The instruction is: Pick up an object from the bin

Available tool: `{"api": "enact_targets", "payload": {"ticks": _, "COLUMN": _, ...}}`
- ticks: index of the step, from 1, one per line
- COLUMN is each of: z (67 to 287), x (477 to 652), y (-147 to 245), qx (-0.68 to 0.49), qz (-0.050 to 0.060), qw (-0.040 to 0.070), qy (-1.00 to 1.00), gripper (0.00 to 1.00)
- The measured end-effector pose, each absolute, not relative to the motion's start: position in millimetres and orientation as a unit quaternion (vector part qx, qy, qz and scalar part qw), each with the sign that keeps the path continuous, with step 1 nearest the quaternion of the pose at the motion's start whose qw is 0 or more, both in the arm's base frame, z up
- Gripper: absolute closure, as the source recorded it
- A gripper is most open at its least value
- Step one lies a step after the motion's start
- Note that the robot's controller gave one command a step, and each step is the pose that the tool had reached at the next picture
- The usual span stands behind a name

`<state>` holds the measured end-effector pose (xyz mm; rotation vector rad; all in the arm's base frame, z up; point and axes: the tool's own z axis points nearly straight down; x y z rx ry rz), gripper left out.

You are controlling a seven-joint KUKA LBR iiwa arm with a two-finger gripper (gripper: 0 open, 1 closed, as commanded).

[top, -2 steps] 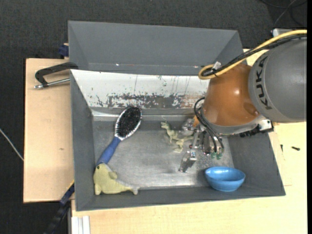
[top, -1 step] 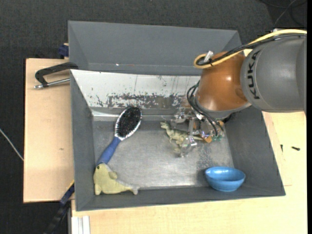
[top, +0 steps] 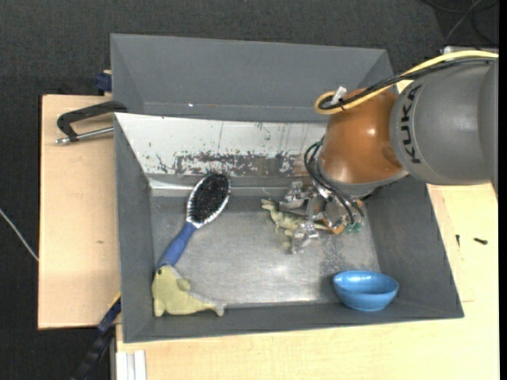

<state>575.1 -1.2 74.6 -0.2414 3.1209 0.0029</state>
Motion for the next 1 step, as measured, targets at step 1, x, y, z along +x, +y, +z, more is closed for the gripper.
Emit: {"api": "enact_targets", "payload": {"ticks": 1, "z": 237.0, "x": 588.3, "y": -0.9, "qx": -0.238, "qz": -0.001, "qw": 0.007, "qy": 0.971, "gripper": 1.00}}
